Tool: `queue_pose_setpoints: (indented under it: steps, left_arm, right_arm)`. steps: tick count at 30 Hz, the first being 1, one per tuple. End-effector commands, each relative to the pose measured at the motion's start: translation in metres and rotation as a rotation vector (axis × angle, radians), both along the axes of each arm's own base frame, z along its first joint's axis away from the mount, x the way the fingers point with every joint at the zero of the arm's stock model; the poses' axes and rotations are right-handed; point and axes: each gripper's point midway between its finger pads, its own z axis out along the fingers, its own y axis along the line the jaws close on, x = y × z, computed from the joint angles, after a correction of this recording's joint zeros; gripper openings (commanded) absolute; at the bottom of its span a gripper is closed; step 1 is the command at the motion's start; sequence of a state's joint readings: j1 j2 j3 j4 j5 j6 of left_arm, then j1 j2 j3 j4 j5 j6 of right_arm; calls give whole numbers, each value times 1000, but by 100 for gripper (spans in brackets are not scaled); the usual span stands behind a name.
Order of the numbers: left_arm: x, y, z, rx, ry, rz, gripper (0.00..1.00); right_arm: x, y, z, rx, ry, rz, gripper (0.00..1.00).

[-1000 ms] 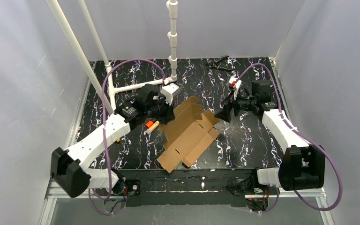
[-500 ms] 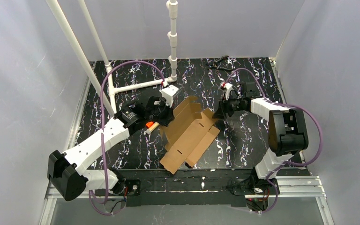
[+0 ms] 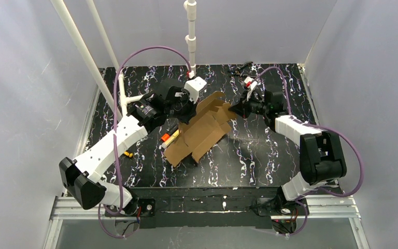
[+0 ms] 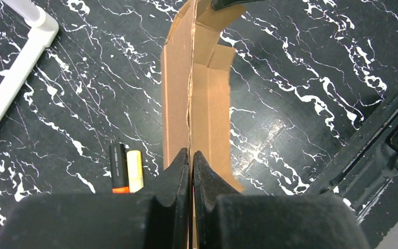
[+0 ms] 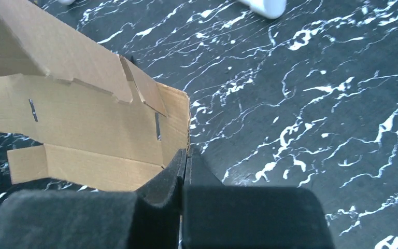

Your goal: Fold the paper box

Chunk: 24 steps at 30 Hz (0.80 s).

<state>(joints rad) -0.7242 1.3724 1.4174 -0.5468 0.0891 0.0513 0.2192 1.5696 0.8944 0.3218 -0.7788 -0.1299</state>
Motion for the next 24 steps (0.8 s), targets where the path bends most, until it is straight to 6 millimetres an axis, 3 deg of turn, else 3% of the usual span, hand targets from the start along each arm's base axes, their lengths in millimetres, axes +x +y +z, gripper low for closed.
queue_pose_setpoints:
  steps: [1, 8, 14, 19, 24]
  left_arm:
    - [2, -7, -10, 44, 17, -55, 0]
    - [-7, -21, -33, -16, 100, -65, 0]
    - [-19, -26, -41, -76, 152, -60, 0]
    - [-24, -18, -46, -61, 145, -52, 0]
    - [-22, -9, -50, -19, 130, -34, 0]
  right_arm:
    - [16, 4, 14, 108, -168, -63, 1]
    - [-6, 0, -14, 91, -177, -40, 1]
    - [-24, 0, -29, 69, -172, 14, 1]
    - [-13, -4, -25, 42, -207, 32, 1]
    - [0, 8, -17, 42, -162, 129, 1]
